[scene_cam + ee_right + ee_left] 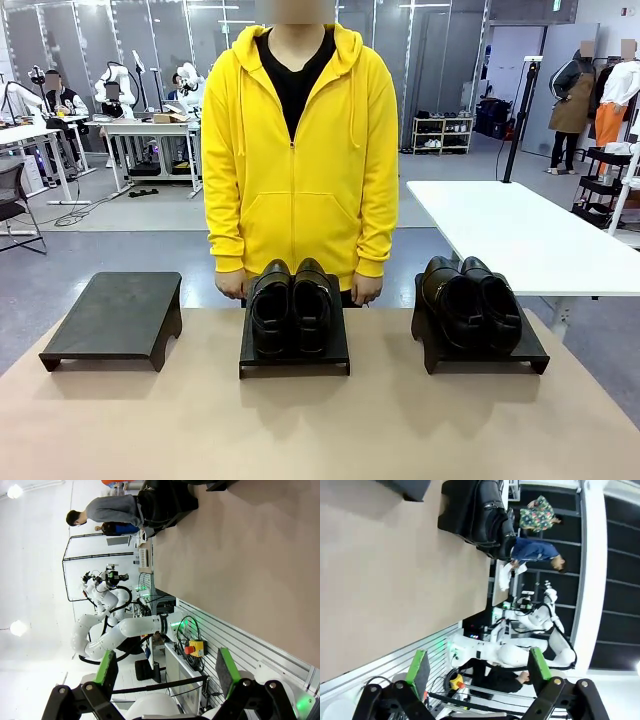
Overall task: Place the shoes on the stand as instructed by the person.
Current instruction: Pick up another pair of Shoes and place it on the Shoes Stand indicated by the person.
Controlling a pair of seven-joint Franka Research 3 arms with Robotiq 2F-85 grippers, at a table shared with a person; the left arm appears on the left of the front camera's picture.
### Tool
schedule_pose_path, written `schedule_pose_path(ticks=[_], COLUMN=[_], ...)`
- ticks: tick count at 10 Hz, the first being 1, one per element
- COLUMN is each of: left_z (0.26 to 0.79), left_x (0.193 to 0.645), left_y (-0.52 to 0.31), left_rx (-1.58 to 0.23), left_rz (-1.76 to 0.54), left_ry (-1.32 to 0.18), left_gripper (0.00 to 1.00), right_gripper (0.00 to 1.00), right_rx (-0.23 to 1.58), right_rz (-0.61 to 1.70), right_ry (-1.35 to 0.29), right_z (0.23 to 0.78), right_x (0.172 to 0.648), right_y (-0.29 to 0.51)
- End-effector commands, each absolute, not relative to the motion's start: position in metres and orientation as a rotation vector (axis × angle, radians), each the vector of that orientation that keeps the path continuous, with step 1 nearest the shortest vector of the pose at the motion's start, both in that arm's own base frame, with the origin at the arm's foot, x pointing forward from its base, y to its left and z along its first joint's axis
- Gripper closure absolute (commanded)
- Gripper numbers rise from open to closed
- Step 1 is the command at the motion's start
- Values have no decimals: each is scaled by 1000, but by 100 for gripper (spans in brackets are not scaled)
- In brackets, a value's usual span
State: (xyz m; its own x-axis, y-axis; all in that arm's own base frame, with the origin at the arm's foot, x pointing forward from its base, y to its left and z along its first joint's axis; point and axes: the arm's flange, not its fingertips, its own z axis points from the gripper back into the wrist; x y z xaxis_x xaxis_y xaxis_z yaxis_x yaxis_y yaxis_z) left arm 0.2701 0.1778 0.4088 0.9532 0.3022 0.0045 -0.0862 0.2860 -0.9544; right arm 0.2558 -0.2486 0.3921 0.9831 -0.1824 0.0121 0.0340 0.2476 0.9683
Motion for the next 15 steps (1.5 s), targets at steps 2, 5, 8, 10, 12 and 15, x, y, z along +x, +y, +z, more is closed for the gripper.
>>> schedule_pose_path(ticks=[2,5,8,10,12,15], left_z=[374,370,370,370,370,370], left_x=[241,245,245,245,245,245], left_y=[195,207,207,207,207,207], left_rx=[-1338,-1322,-1322,-1322,-1322,-1322], left_rz=[351,379,379,379,379,379], left_ry=[-200,-180,-180,-180,-180,-180], left_gripper=[0,0,0,0,0,0], right_gripper=[0,0,0,0,0,0], right_rx=[1299,1299,1299,1299,1299,1299], right_rz=[-145,-145,-145,-145,-145,-145], right_ry=[-138,-138,-138,-138,-138,-138], right_z=[392,392,392,392,392,392], right_x=[253,253,253,253,253,253], right_y=[-246,-246,-246,-246,-246,-246])
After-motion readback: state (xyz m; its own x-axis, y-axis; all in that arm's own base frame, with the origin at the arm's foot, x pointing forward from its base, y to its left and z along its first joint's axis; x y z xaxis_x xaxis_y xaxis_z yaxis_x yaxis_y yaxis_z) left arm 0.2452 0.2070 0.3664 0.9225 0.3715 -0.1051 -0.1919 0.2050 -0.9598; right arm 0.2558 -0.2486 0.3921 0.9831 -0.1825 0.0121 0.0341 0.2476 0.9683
